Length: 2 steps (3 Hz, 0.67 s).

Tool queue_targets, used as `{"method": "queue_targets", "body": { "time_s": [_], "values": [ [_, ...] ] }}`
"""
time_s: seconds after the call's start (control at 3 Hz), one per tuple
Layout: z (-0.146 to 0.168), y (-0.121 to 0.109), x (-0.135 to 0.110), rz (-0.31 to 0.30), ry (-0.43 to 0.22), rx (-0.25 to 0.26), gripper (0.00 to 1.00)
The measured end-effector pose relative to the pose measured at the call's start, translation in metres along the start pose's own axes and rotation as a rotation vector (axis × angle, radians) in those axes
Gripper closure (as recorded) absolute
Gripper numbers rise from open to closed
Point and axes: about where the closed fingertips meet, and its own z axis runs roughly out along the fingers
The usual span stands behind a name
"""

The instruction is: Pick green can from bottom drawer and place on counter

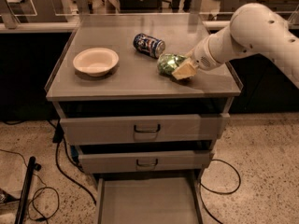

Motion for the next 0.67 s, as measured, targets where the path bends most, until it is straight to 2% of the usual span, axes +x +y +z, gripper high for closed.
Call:
{"method": "queue_targets", "body": {
  "time_s": [0.33,0.67],
  "values": [
    [0.0004,0.0002,0.0002,0.0,0.001,-0.001,0.86],
    [0.0004,0.0002,0.0002,0.0,0.001,-0.001,0.63]
  ]
}}
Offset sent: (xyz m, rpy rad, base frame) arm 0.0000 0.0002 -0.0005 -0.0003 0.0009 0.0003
